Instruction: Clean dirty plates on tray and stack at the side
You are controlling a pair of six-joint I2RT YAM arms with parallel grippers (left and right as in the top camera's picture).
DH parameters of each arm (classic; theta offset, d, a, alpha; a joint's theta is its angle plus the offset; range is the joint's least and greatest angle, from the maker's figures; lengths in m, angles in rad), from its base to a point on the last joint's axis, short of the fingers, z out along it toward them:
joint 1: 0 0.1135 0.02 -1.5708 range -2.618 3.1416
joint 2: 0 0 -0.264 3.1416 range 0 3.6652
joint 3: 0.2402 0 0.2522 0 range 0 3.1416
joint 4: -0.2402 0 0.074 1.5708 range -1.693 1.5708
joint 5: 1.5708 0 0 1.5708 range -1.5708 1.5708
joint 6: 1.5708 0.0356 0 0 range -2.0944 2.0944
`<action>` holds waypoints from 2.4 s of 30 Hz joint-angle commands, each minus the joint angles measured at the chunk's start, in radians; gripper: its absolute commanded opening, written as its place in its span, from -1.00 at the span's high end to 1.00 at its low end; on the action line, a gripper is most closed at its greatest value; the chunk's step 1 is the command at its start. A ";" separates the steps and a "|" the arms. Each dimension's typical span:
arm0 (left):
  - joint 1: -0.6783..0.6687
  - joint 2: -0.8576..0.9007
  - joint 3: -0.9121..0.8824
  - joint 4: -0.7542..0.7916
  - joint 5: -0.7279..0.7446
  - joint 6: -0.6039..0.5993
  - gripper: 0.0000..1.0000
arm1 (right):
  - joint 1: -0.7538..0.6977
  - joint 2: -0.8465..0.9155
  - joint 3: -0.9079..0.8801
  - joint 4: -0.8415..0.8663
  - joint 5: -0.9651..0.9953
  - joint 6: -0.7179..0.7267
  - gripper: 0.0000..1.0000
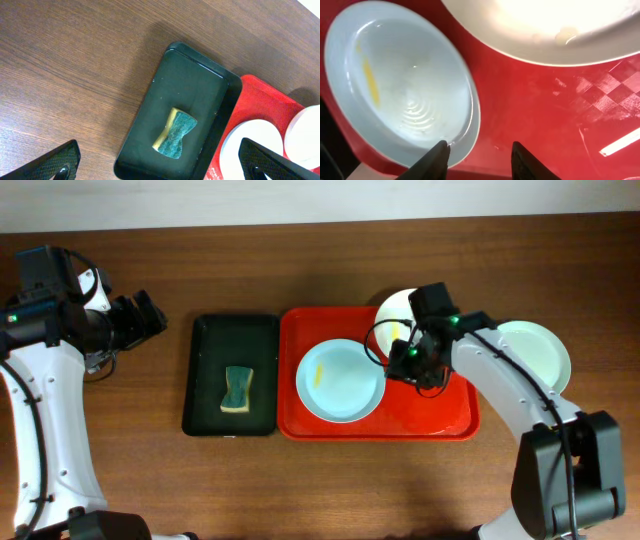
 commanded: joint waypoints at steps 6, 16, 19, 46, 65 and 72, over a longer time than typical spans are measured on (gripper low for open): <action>0.002 0.003 -0.001 0.106 0.033 -0.013 -0.98 | 0.087 0.015 -0.065 0.018 -0.001 -0.029 0.16; -0.111 0.005 -0.073 0.016 0.214 0.239 -0.99 | 0.135 0.033 -0.083 0.098 0.117 0.057 0.20; -0.190 0.005 -0.138 0.021 0.108 0.241 -0.98 | 0.135 0.035 -0.096 0.102 0.151 0.086 0.19; -0.331 0.115 -0.194 0.111 -0.011 0.237 -0.36 | 0.135 0.035 -0.215 0.314 0.122 0.159 0.92; -0.428 0.299 -0.194 0.013 -0.163 0.158 0.21 | 0.124 0.035 -0.215 0.314 0.106 -0.018 0.92; -0.428 0.300 -0.211 0.019 -0.166 0.159 0.24 | 0.124 0.035 -0.215 0.313 0.106 -0.019 0.92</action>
